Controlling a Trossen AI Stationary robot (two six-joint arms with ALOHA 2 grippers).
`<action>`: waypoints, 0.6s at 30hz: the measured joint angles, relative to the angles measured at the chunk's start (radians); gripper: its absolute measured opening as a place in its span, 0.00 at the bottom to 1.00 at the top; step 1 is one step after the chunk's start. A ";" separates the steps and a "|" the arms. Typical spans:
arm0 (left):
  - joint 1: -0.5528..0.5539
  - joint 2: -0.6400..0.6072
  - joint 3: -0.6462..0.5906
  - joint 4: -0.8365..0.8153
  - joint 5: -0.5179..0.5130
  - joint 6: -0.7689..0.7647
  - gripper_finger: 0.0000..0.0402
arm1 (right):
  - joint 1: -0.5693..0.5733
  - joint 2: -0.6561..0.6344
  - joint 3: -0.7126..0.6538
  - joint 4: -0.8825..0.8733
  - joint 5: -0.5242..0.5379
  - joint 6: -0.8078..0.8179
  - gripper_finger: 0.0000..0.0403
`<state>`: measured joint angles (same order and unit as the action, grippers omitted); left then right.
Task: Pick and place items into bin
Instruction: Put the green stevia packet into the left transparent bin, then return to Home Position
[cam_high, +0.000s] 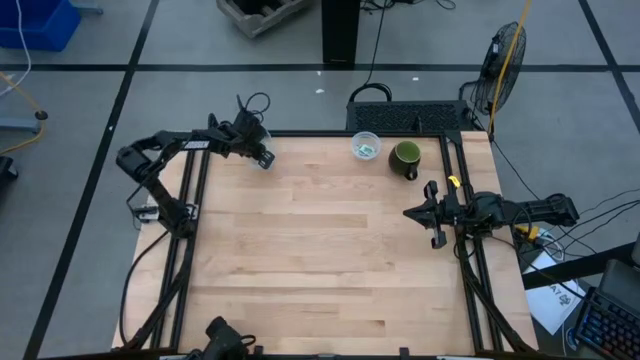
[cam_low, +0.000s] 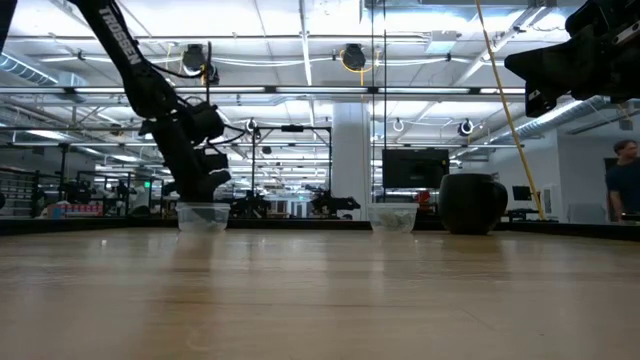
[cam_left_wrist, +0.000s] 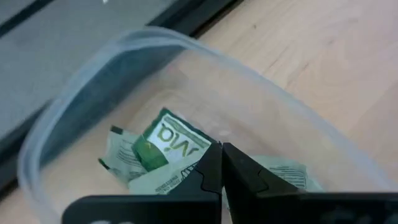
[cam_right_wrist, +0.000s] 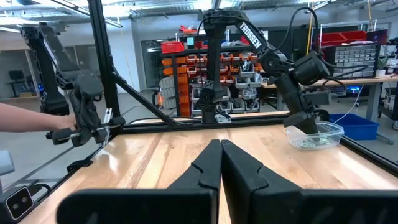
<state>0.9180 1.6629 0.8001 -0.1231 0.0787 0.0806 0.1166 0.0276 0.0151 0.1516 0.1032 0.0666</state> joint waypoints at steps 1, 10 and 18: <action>0.000 0.007 0.000 0.003 0.000 -0.006 0.02 | 0.000 0.000 0.000 0.000 0.000 0.000 0.01; -0.002 -0.056 0.000 -0.009 -0.071 -0.013 0.22 | 0.000 0.000 0.000 0.000 0.000 0.000 0.01; -0.006 -0.227 0.000 -0.091 -0.038 -0.012 0.32 | 0.000 0.000 0.000 0.000 0.000 0.000 0.01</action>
<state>0.9116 1.4356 0.8001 -0.2142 0.0407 0.0686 0.1169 0.0273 0.0150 0.1516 0.1032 0.0666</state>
